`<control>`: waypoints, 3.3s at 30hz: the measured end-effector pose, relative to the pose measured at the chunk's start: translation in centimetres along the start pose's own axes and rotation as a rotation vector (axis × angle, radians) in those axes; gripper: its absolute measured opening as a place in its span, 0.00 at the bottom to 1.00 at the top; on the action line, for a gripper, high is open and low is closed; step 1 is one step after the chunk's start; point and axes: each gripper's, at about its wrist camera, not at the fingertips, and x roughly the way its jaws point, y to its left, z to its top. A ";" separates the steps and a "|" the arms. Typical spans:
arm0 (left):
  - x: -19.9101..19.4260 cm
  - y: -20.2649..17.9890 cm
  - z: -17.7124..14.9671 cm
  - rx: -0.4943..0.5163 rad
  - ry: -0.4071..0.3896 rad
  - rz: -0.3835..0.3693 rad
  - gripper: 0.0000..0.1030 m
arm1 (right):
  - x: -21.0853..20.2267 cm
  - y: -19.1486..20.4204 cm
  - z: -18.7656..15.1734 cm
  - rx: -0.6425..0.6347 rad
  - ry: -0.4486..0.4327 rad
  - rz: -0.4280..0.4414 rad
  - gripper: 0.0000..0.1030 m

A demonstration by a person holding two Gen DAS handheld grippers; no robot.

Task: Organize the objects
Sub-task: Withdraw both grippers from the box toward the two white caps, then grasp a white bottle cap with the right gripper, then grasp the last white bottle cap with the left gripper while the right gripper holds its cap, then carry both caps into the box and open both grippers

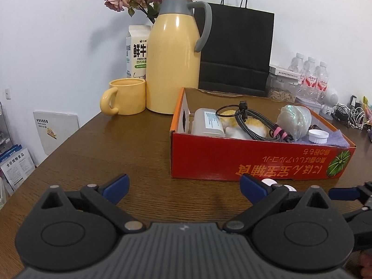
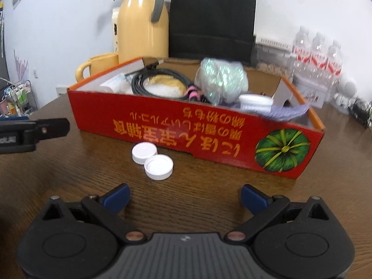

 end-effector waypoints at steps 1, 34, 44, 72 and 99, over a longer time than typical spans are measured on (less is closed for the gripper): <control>0.0 0.0 0.0 -0.001 0.001 0.000 1.00 | 0.3 -0.1 0.1 0.018 0.005 0.012 0.98; 1.5 -0.1 -0.5 0.005 0.063 -0.001 1.00 | -1.9 0.0 1.2 0.027 -0.182 0.011 0.27; 2.3 -2.1 -0.9 0.059 0.069 -0.022 1.00 | -3.3 -3.7 0.4 0.072 -0.205 -0.018 0.26; 5.7 -10.0 -0.6 0.064 0.131 -0.047 0.28 | -4.8 -5.7 0.0 0.078 -0.247 -0.019 0.26; -0.8 -7.2 4.7 -0.005 -0.115 -0.145 0.28 | -8.0 -4.6 3.5 0.024 -0.375 0.044 0.26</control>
